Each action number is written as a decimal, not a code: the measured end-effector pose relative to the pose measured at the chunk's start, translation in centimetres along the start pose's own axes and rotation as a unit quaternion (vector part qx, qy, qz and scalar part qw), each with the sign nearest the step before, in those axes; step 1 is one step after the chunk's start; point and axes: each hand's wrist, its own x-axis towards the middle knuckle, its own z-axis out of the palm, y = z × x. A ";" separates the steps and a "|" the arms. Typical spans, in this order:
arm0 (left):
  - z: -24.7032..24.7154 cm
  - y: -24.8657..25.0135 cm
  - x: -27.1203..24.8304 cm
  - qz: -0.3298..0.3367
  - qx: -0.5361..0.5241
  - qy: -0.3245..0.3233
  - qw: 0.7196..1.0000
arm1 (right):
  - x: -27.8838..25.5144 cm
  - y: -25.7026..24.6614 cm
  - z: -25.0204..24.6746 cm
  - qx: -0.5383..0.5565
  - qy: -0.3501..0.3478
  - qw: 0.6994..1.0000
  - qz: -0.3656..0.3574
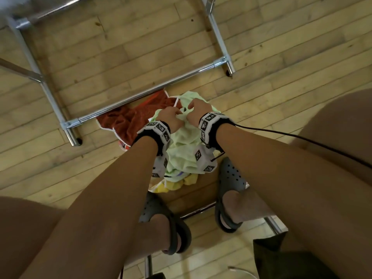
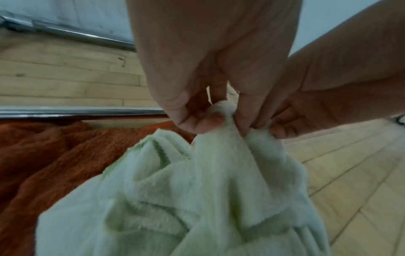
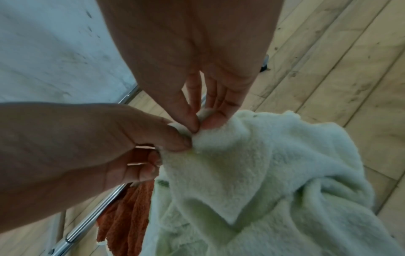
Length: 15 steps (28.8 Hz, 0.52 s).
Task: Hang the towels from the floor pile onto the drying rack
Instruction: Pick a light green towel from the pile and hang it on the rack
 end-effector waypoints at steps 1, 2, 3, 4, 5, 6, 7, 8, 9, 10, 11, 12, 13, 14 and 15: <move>-0.5 0.3 -0.2 0.010 0.007 0.014 1.000 | -0.3 -0.3 -0.4 0.004 -0.001 1.000 -0.010; -1.1 0.7 -0.5 0.016 0.007 0.023 1.000 | -0.4 -0.7 -0.7 0.009 0.007 1.000 -0.023; -1.7 1.0 -0.8 0.027 0.002 0.032 0.999 | -0.7 -1.0 -1.1 0.018 0.021 0.999 -0.037; -2.4 1.3 -1.3 0.037 -0.001 0.037 0.999 | -1.2 -1.4 -1.6 0.031 0.034 0.998 -0.050; -3.1 1.5 -1.7 0.051 0.003 0.042 0.998 | -1.8 -1.7 -2.1 0.034 0.038 0.997 -0.061; -3.9 1.8 -2.2 0.059 0.009 0.042 0.997 | -2.3 -2.1 -2.6 0.028 0.037 0.997 -0.069; -4.8 2.1 -3.0 0.068 0.008 0.044 0.997 | -3.0 -2.4 -3.2 0.021 0.037 0.996 -0.080; -5.5 2.5 -3.7 0.076 -0.003 0.049 0.996 | -3.8 -2.8 -3.8 0.019 0.034 0.995 -0.091; -6.2 2.8 -4.5 0.087 -0.019 0.063 0.994 | -4.8 -3.1 -4.4 0.025 0.029 0.994 -0.099; -7.0 3.3 -5.3 0.093 -0.029 0.078 0.992 | -5.7 -3.4 -5.1 0.031 0.024 0.994 -0.107; -7.7 3.6 -6.2 0.099 -0.036 0.092 0.990 | -6.7 -3.7 -5.7 0.031 0.017 0.993 -0.115; -8.4 4.0 -7.2 0.103 -0.041 0.102 0.989 | -7.7 -4.1 -6.3 0.034 0.014 0.992 -0.122; -9.1 4.4 -8.2 0.110 -0.048 0.109 0.987 | -8.7 -4.3 -6.8 0.049 0.016 0.990 -0.130; -10.0 4.8 -9.2 0.120 -0.053 0.117 0.984 | -9.6 -4.6 -7.3 0.074 0.019 0.988 -0.138; -10.7 5.2 -10.3 0.134 -0.050 0.129 0.981 | -10.6 -4.9 -7.7 0.094 0.026 0.984 -0.148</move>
